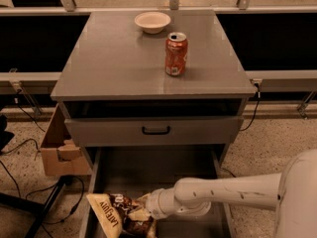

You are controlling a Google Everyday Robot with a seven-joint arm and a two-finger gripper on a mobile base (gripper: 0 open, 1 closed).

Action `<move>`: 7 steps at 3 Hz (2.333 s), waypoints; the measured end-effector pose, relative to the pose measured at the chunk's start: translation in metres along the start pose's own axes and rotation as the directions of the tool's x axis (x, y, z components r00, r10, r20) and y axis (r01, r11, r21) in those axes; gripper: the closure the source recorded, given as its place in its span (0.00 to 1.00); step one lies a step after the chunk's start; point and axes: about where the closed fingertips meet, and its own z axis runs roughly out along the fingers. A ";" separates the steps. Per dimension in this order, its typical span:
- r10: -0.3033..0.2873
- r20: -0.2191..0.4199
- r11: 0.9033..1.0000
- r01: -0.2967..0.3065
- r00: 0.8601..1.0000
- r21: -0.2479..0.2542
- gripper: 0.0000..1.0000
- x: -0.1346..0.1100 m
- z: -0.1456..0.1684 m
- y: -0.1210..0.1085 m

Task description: Pick brown chip bag from middle drawer and place on counter

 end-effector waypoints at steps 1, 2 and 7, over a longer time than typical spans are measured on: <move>0.000 0.000 1.000 0.000 1.000 -0.002 1.00 0.000 0.001 0.001; -0.038 -0.028 0.999 0.039 0.999 0.014 1.00 -0.011 -0.007 0.011; 0.255 -0.389 0.907 -0.079 0.885 0.414 1.00 0.023 -0.165 0.069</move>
Offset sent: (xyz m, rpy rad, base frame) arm -0.0165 0.0140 0.0592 -0.1376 -0.1018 0.0715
